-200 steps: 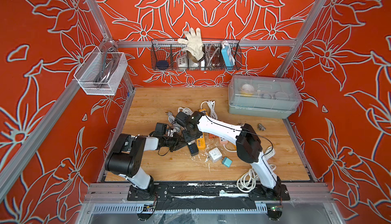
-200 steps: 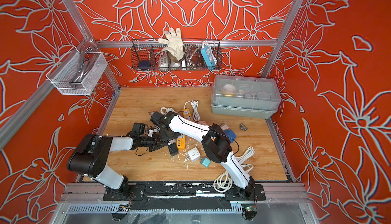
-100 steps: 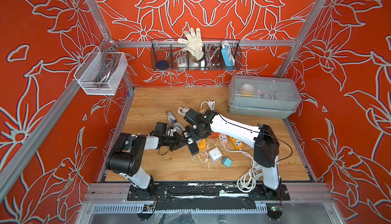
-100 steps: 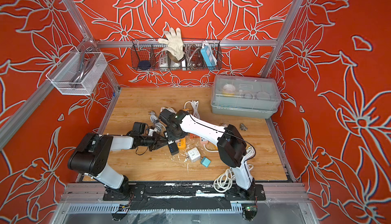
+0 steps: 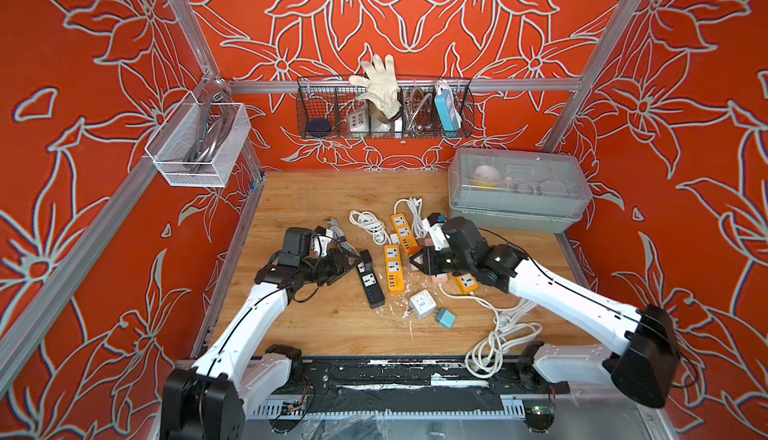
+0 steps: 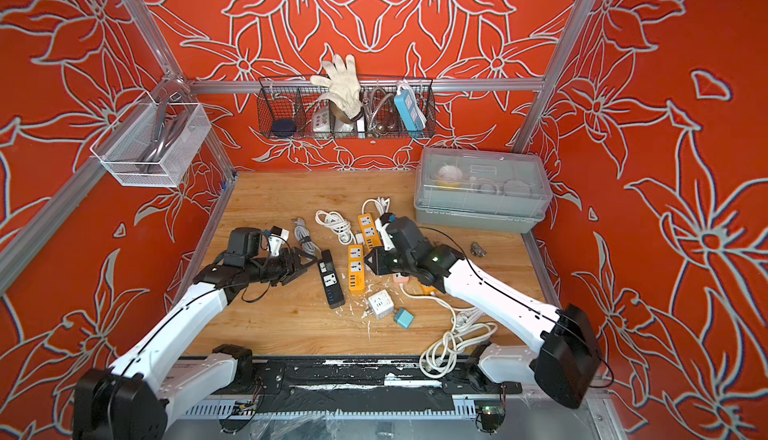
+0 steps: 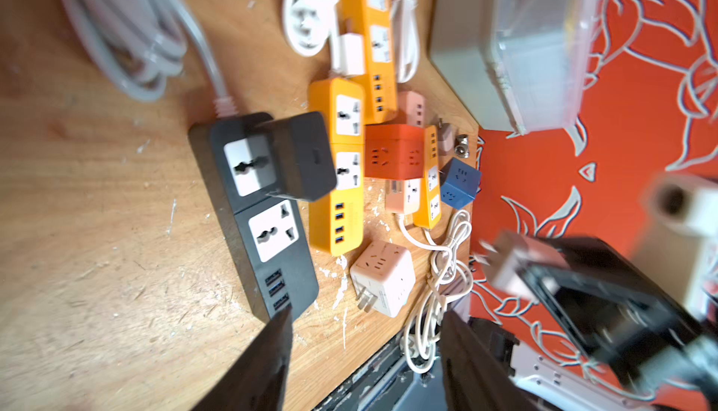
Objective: Pull the plug off the socket
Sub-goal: Remove the plug from the socket, then place the plug at the center of the board.
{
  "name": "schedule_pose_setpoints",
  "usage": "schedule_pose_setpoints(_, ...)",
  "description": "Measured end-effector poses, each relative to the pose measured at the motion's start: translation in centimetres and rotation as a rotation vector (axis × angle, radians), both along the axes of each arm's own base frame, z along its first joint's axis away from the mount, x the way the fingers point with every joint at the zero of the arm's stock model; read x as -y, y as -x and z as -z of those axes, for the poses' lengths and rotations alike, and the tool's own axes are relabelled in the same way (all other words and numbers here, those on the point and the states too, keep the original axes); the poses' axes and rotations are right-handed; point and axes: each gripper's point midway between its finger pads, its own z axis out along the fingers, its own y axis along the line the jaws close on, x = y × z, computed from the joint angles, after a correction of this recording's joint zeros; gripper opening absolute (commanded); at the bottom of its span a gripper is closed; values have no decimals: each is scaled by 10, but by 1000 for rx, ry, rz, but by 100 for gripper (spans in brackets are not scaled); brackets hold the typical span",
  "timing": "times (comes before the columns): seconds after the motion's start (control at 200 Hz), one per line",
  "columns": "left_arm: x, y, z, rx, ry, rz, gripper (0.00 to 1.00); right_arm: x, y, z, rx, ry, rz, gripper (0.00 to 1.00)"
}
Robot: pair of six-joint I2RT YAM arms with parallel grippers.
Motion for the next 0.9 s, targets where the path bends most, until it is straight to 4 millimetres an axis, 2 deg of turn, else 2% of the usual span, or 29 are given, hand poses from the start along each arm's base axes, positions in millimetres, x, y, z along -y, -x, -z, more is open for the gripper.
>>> schedule_pose_setpoints(0.14,13,21,-18,72,-104,72,63,6,1,8,-70,-159,37,11)
schedule_pose_setpoints(0.32,27,43,-16,100,-236,158,66,-2,6,-3,-109,-280,23,12)
schedule_pose_setpoints(0.48,8,43,-13,125,-341,101,81,-10,10,-6,-149,-362,6,12)
schedule_pose_setpoints(0.611,-14,45,-30,230,-392,15,93,-16,12,5,-216,-402,6,12)
schedule_pose_setpoints(0.761,-36,53,-44,327,-404,-87,95,-20,10,9,-245,-414,11,13)
schedule_pose_setpoints(0.901,-47,59,-41,328,-411,-135,95,-21,8,4,-239,-416,9,13)
